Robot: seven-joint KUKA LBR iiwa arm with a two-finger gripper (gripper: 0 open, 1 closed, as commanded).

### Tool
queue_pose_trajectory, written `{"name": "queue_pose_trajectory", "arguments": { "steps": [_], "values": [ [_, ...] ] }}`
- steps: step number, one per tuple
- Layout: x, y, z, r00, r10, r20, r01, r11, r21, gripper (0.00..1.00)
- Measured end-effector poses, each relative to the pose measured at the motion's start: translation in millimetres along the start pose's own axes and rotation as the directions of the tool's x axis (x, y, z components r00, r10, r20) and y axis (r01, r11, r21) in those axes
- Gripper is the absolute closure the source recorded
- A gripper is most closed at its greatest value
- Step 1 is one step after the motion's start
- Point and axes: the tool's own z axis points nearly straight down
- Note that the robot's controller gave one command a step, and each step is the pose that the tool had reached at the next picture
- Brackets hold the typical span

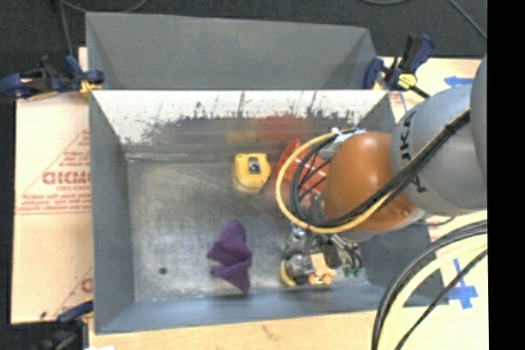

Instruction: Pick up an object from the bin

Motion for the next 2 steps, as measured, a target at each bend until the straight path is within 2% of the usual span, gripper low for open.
{"name": "queue_pose_trajectory", "arguments": {
  "steps": [1, 2],
  "values": [
    [-0.2, 0, 0, 1.0, -0.001, 0.0, 0.001, 1.0, 0.0, 1.0],
    [-13.7, -5, -35, 0.999, -0.037, -0.009, 0.037, 0.999, -0.007, 1.0]
  ]
}}
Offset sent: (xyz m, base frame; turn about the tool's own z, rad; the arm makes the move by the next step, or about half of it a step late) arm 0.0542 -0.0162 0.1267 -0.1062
